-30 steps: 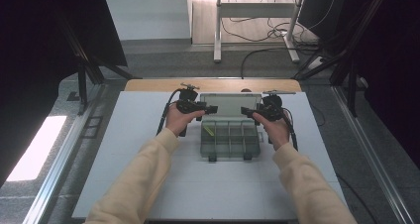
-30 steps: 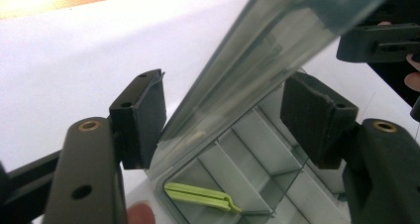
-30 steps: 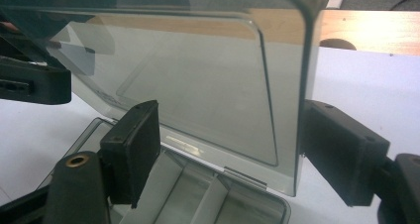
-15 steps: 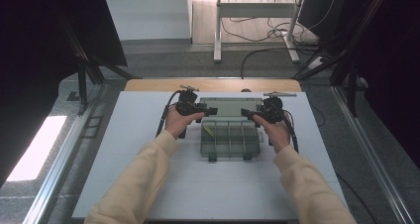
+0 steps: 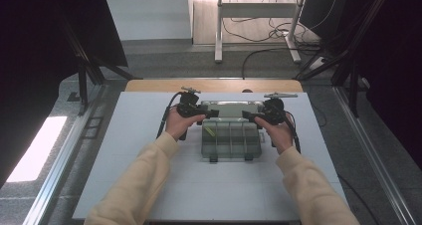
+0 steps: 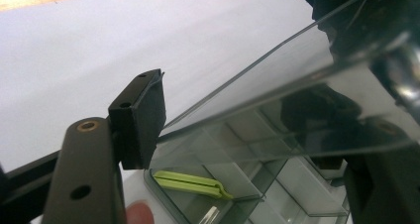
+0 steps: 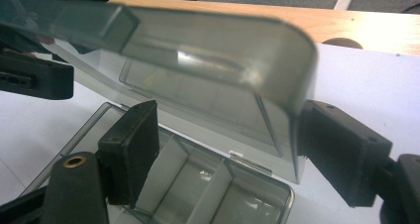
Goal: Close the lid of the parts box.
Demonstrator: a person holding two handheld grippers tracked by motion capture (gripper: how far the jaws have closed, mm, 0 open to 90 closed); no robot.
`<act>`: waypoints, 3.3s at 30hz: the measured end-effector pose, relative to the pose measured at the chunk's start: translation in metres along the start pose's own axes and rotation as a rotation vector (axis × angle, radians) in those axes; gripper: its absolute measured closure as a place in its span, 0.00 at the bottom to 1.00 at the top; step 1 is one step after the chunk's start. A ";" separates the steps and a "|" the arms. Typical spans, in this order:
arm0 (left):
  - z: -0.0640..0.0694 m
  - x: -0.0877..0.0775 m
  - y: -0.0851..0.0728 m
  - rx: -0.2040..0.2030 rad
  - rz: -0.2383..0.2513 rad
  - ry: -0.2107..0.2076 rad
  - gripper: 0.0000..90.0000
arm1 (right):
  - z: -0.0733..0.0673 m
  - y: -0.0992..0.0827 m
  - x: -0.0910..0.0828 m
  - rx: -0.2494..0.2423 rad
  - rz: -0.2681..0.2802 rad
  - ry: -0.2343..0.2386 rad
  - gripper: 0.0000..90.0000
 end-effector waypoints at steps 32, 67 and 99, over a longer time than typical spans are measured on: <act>-0.002 0.002 -0.010 -0.015 -0.008 -0.013 0.38 | 0.010 -0.011 -0.025 -0.014 -0.011 -0.004 0.27; -0.006 -0.027 -0.029 0.028 -0.006 0.016 0.30 | -0.002 -0.009 -0.018 -0.036 -0.004 0.018 0.28; -0.012 -0.045 -0.029 -0.012 0.074 0.033 0.84 | 0.006 -0.029 -0.043 -0.048 -0.095 0.011 0.23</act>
Point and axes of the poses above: each handheld gripper's, and its own axes: x roughly forward along the jaws, y roughly out of its top, z roughly to its right, the point moved 6 cm from there along x, roughly forward along the jaws, and after that the axes turned 6 degrees about x, right-handed, at the moved point
